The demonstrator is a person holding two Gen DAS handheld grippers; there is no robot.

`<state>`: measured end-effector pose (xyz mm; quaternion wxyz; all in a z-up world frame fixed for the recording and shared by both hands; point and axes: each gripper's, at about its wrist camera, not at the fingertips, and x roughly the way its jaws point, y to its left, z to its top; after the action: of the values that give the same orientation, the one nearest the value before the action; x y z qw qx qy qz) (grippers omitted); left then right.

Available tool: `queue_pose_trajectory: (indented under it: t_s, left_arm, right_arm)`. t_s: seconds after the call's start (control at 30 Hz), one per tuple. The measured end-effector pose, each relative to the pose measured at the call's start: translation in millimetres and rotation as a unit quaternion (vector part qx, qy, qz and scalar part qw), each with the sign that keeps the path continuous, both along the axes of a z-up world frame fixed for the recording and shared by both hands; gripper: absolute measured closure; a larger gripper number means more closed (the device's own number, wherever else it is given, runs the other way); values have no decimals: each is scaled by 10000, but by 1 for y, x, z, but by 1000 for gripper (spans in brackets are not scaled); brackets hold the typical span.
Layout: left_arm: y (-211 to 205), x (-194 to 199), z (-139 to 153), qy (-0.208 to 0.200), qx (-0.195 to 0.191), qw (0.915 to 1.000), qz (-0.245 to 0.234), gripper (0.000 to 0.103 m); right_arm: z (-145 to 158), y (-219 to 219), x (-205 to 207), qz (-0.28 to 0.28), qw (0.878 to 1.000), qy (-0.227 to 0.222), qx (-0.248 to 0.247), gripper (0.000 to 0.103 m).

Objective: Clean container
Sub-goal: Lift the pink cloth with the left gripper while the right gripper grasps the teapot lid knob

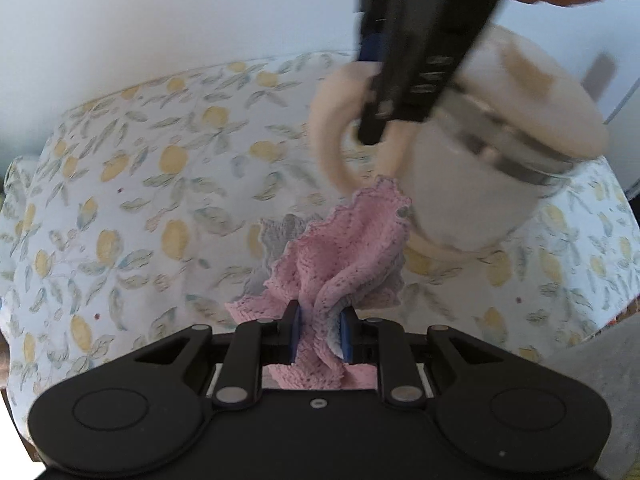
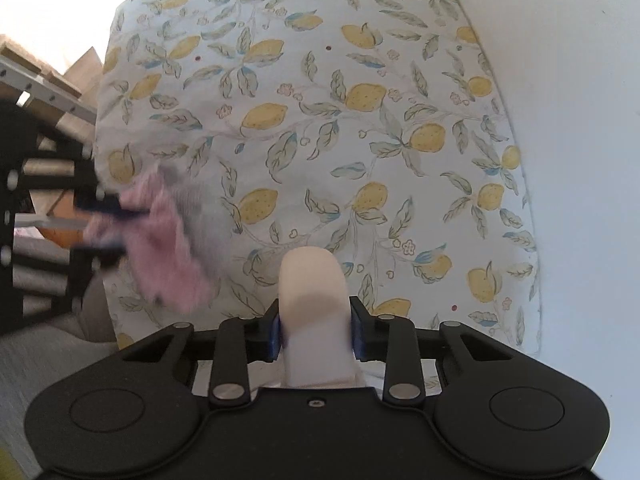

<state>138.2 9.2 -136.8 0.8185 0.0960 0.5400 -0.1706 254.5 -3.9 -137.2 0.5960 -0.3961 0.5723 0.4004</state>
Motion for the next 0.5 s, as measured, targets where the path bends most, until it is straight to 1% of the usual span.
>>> queue_pose_trajectory:
  t_s: [0.13, 0.17, 0.2, 0.23, 0.3, 0.33, 0.5]
  left_arm:
    - [-14, -7, 8, -20, -128, 9998, -171, 84]
    - [-19, -9, 9, -27, -66, 9998, -185, 84]
    - [-23, -9, 10, -57, -38, 9998, -164, 84]
    - [-24, -9, 11, -67, -88, 9998, -151, 84]
    - [-25, -7, 13, -7, -350, 9994, -68, 84]
    - [-25, -6, 14, 1, -409, 9992, -31, 84]
    - [-32, 1, 19, -205, -510, 9985, 69, 84]
  right_arm:
    - [1, -1, 1, -35, 10000, -18, 62, 66]
    - [1, -1, 1, -45, 10000, -19, 78, 66]
    - [1, -2, 1, -55, 9999, -24, 95, 66]
    - [1, -2, 1, -66, 9999, -28, 111, 66]
    - [2, -3, 1, -86, 9998, -44, 145, 66]
    - [2, -4, 0, -103, 9998, -57, 162, 66]
    - [2, -4, 1, -177, 9997, -51, 152, 66]
